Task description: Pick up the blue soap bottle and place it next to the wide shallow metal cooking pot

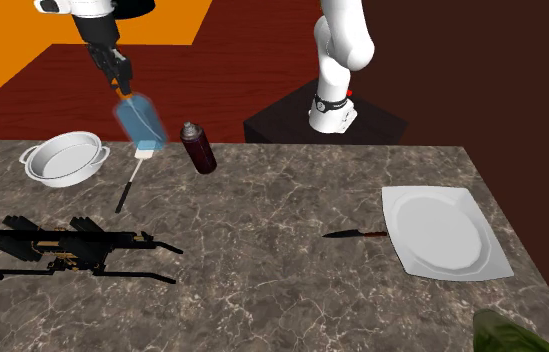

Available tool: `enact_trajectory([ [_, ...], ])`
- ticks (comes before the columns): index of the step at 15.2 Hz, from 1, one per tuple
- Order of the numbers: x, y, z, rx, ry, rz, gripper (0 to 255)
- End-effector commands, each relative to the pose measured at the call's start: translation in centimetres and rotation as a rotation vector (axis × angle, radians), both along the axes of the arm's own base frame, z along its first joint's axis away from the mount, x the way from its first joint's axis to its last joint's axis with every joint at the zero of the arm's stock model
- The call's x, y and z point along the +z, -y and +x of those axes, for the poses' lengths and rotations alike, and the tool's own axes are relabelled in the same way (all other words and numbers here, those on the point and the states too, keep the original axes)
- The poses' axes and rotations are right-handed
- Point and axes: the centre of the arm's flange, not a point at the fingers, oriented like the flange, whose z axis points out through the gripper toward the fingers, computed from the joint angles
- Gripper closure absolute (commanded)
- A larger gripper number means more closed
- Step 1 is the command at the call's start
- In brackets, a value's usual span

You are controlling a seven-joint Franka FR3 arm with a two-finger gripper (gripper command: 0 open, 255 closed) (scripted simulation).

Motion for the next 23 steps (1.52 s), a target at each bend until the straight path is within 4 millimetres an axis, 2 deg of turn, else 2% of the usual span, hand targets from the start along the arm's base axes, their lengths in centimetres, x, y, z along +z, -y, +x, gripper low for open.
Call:
enact_trajectory([
  [1,-1.1,0.0,0.0,0.000,0.001,0.000,255],
  [12,-6.9,0.0,0.0,0.000,0.001,0.000,255],
  [20,-6.9,0.0,0.0,0.000,0.001,0.000,255],
  [21,-6.9,0.0,0.0,0.000,0.001,0.000,0],
  [23,-6.9,0.0,0.0,0.000,0.001,0.000,0],
])
